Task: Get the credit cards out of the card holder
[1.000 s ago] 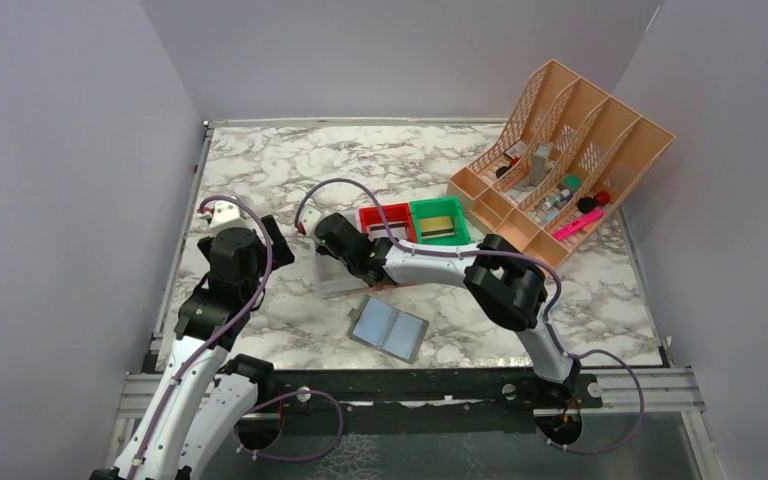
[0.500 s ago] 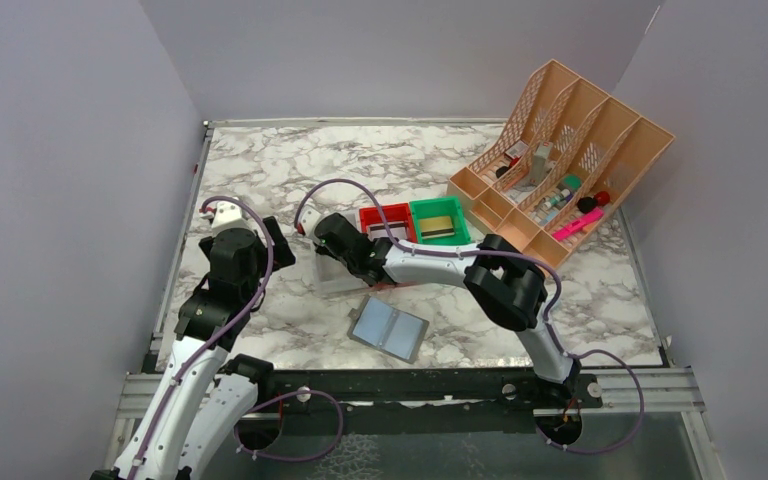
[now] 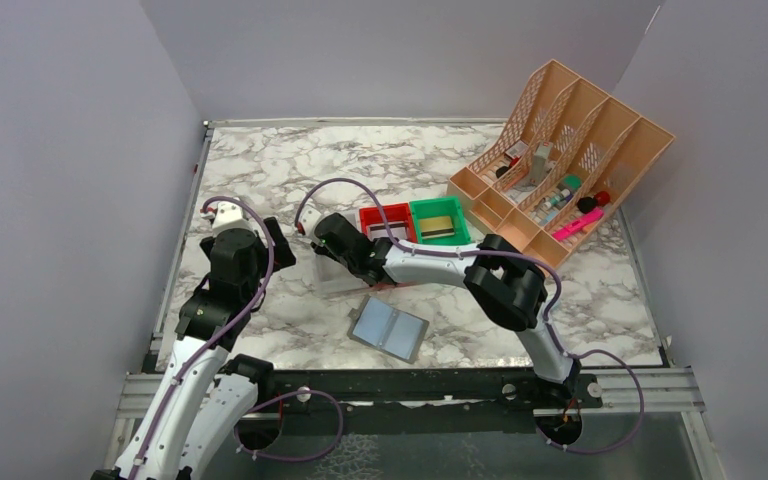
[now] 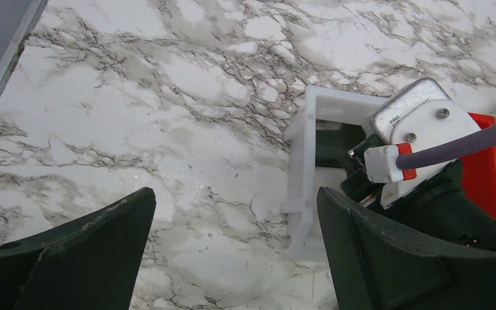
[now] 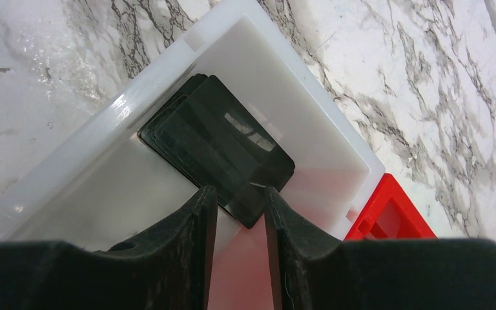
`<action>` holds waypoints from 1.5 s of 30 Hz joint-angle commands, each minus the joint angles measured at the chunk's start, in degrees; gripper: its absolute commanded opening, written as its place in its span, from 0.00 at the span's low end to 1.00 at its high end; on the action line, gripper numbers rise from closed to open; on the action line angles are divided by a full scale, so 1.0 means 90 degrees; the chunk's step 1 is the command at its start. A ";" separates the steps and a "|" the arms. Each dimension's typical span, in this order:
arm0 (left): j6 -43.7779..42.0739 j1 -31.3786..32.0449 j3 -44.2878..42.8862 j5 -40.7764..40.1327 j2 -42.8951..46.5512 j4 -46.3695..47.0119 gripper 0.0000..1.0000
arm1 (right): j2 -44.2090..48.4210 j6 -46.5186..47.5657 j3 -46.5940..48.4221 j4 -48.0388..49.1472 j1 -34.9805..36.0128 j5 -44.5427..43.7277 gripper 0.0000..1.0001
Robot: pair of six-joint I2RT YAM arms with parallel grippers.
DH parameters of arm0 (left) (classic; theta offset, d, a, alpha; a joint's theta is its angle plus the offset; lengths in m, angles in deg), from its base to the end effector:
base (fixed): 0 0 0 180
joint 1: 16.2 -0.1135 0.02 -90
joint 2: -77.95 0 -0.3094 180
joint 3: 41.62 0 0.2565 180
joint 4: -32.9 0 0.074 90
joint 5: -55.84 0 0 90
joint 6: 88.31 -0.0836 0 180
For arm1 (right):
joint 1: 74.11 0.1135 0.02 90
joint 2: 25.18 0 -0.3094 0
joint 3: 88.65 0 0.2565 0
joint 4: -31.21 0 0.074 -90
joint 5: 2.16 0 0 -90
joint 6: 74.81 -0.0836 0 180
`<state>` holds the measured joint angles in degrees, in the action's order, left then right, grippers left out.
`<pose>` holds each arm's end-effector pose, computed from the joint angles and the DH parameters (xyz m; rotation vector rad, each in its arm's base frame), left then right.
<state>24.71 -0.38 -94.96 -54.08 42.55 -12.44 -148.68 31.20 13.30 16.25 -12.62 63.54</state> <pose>0.1495 -0.0128 0.3015 -0.3400 1.9902 -0.0734 0.2928 0.4669 0.1879 -1.1538 1.8070 -0.0080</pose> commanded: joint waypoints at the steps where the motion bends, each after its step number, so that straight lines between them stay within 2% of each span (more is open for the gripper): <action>1: -0.0087 -0.0044 0.0046 0.0153 0.0094 0.0167 0.99 | -0.0091 -0.0133 0.0104 0.0056 -0.0002 0.0059 0.38; 5: -0.0088 -0.0042 0.0041 0.0160 0.0081 0.0171 0.99 | 0.0081 -0.0395 0.0086 0.0040 0.0003 -0.0067 0.38; 8: -0.0112 -0.0044 0.0039 0.0222 0.0069 0.0173 0.99 | 0.0722 -0.1028 -0.0142 0.0046 -0.0015 0.0217 0.40; 12: -0.0143 -0.0038 0.0046 0.0294 0.0076 0.0182 0.99 | 0.2100 -0.2160 -0.1138 0.0417 -0.0022 0.0512 0.44; 17: -0.0311 -0.0043 0.0093 0.0926 0.0068 0.0310 0.99 | 0.4054 -0.4078 -0.3172 0.0533 -0.0019 0.0324 0.55; 22: -0.0345 -0.0029 0.0200 0.2169 -0.0103 0.0637 0.95 | 0.5650 -0.5836 -0.4878 0.0429 -0.0022 0.0318 0.60; 24: -0.0039 -0.0029 0.0263 0.3354 -0.0249 0.0884 0.89 | 0.6110 -0.6274 -0.5383 0.0483 -0.0022 0.0428 0.62; 27: 0.0753 0.0036 0.0646 0.5031 -0.0524 0.1686 0.82 | 0.6571 -0.7242 -0.5765 -0.0209 -0.0016 0.0355 0.63; 28: 0.0829 0.0110 0.0724 0.5281 -0.0602 0.1766 0.80 | 0.6698 -0.7415 -0.5872 -0.0367 -0.0016 0.0418 0.63; 32: 0.1246 0.0754 0.1060 0.5024 -0.0398 0.1718 0.73 | 0.7237 -0.7138 -0.6077 -0.0638 -0.0025 0.0814 0.63; 35: 0.1916 0.1527 0.1410 0.4293 -0.0071 0.1780 0.73 | 0.7684 -0.7171 -0.6214 -0.0801 -0.0017 0.0757 0.63; 38: 0.2181 0.2133 0.1687 0.3800 -0.0023 0.1778 0.73 | 0.8044 -0.7321 -0.6440 -0.0847 -0.0018 0.0742 0.63; 42: 0.2422 0.2676 0.1964 0.3353 -0.0469 0.1907 0.72 | 0.8227 -0.7644 -0.6697 -0.0933 -0.0019 0.0733 0.63; 45: 0.2171 0.2922 0.1770 0.3126 -0.1041 0.1910 0.72 | 0.8096 -0.7477 -0.6626 -0.0867 -0.0016 0.0912 0.63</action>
<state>43.71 23.29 -77.98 -20.45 38.40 2.66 -75.02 -35.16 -46.24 10.17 -12.73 69.75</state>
